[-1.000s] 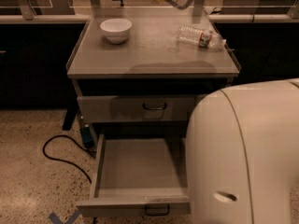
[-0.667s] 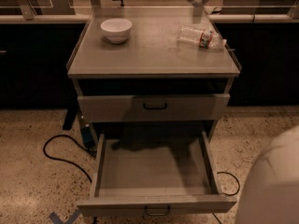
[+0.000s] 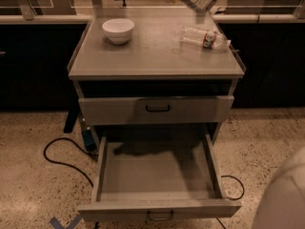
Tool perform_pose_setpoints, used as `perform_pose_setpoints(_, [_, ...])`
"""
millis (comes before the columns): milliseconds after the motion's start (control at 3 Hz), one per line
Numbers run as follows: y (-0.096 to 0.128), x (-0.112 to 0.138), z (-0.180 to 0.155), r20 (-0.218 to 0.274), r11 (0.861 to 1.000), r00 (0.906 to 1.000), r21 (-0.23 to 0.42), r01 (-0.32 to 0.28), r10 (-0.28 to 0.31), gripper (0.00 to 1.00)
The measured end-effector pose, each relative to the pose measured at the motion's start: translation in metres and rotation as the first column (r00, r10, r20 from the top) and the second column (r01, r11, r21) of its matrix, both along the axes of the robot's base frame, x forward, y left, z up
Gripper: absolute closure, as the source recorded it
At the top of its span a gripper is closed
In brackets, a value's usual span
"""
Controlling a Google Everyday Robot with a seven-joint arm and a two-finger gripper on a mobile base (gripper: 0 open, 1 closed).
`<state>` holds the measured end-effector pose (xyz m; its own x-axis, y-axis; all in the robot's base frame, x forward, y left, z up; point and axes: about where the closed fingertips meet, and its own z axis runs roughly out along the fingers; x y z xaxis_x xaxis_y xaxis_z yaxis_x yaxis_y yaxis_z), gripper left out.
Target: Place blue plastic bottle into middle drawer
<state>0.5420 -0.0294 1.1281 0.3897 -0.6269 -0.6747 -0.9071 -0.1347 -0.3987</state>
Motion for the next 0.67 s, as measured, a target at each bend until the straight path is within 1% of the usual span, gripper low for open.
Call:
perform_pose_setpoints(333, [-0.016, -0.033, -0.004, -0.020, 0.999, 0.9985, -0.014, 0.051, -0.051, 1.00])
perform_pose_setpoints(667, [-0.019, -0.065, 0.002, -0.010, 0.999, 0.9990, -0.009, 0.044, -0.045, 1.00])
